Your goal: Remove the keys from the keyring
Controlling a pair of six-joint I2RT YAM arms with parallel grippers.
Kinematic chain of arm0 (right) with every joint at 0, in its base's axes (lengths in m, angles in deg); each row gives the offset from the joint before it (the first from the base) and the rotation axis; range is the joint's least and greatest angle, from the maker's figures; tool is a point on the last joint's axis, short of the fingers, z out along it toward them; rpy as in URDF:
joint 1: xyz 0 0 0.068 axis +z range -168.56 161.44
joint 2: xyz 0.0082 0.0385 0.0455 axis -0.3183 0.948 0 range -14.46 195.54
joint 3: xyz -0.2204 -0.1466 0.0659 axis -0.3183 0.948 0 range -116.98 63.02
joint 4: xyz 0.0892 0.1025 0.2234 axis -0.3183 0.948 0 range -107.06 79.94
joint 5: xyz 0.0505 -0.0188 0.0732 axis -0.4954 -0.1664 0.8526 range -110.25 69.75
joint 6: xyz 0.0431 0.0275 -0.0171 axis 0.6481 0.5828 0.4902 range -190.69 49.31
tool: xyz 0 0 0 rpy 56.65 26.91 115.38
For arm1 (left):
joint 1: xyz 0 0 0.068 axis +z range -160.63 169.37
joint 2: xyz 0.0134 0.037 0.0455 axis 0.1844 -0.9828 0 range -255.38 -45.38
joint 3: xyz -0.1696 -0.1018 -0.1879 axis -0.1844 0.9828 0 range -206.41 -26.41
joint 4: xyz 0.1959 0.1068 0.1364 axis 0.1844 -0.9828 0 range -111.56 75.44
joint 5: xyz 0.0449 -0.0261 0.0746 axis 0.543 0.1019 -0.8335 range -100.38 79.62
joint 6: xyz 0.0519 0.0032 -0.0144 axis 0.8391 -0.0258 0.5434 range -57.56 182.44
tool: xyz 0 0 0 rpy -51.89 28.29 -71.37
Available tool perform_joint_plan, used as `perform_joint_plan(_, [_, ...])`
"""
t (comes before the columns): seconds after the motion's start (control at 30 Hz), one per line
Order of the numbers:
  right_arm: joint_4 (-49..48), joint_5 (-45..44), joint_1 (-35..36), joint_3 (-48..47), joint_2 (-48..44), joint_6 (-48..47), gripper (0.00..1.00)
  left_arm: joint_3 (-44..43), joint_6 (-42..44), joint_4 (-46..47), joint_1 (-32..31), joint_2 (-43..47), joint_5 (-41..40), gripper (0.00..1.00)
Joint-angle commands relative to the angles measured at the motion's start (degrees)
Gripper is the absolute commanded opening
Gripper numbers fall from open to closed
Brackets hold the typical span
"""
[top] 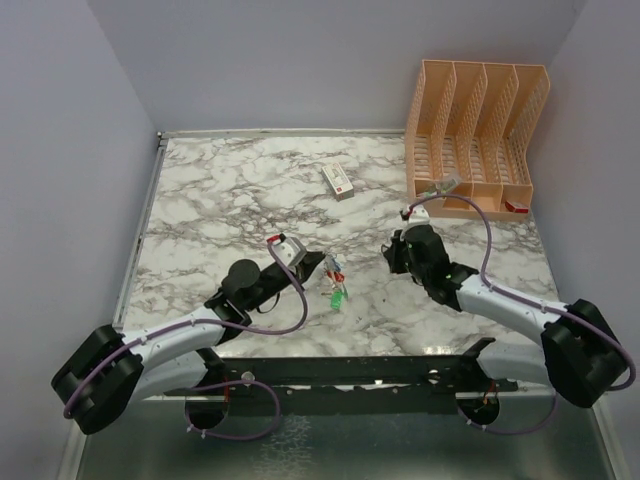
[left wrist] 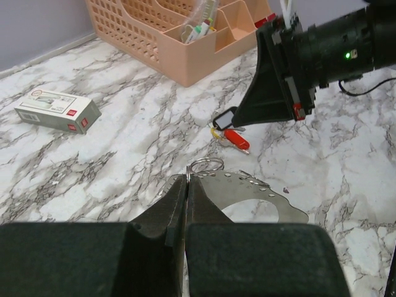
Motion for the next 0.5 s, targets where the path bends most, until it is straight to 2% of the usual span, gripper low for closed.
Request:
perform_joint_plan(0.0, [1.3, -1.9, -3.3, 1.7, 4.1, 7.0, 0.01, 1.5, -1.9, -0.3, -0.2, 2.1, -4.3, 0.00])
perform_joint_plan(0.1, [-0.3, -0.2, -5.6, 2.6, 5.8, 8.5, 0.01, 2.3, -2.4, -0.8, -0.2, 3.3, -5.7, 0.00])
perform_joint_plan(0.3, [0.5, -2.4, -6.9, 3.4, 5.8, 9.9, 0.03, 2.7, -4.0, -3.6, -0.2, 6.3, -8.6, 0.00])
perform_joint_plan(0.47, [2.9, -3.6, -7.1, 2.7, 4.8, 10.7, 0.32, 3.1, -4.3, -4.3, -0.2, 8.2, -7.9, 0.00])
